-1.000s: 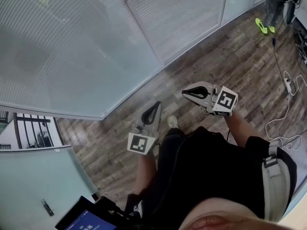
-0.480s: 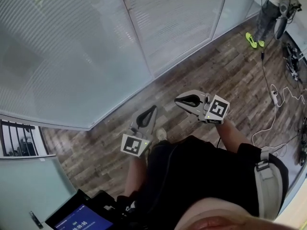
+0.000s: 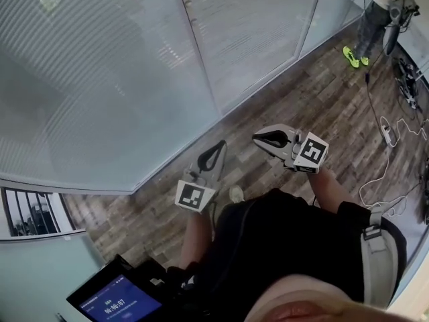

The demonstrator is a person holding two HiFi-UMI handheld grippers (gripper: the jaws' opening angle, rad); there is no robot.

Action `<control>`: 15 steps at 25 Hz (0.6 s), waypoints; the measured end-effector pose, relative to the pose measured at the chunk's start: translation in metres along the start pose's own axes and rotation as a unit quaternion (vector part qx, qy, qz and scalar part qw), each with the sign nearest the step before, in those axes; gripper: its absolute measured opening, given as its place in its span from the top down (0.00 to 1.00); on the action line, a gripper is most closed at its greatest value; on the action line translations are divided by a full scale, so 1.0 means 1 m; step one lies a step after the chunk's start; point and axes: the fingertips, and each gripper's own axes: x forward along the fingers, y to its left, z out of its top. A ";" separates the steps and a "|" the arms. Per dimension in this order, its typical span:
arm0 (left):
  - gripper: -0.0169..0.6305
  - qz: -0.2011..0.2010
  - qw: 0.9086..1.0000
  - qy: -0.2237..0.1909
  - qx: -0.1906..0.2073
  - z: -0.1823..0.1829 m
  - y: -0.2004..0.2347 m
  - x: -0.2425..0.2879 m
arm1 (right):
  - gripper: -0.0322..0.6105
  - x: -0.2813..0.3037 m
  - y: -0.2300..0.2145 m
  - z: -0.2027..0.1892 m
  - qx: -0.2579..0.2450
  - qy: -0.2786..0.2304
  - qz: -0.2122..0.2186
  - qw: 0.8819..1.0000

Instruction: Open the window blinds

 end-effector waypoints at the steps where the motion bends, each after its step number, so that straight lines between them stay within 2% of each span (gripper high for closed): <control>1: 0.97 -0.002 1.000 -0.001 0.003 0.000 0.005 0.000 | 0.94 0.004 0.000 0.000 -0.001 -0.001 -0.001 1.000; 4: 0.97 -0.007 1.000 -0.010 0.002 0.001 0.019 0.001 | 0.94 0.015 -0.003 0.001 0.006 -0.005 -0.003 1.000; 11: 0.97 -0.028 0.999 -0.002 -0.018 -0.015 0.046 0.001 | 0.94 0.051 -0.022 0.004 0.014 -0.013 -0.012 1.000; 15: 0.97 -0.052 0.998 0.007 -0.037 -0.030 0.057 0.006 | 0.94 0.069 -0.037 -0.007 0.028 -0.004 -0.025 0.999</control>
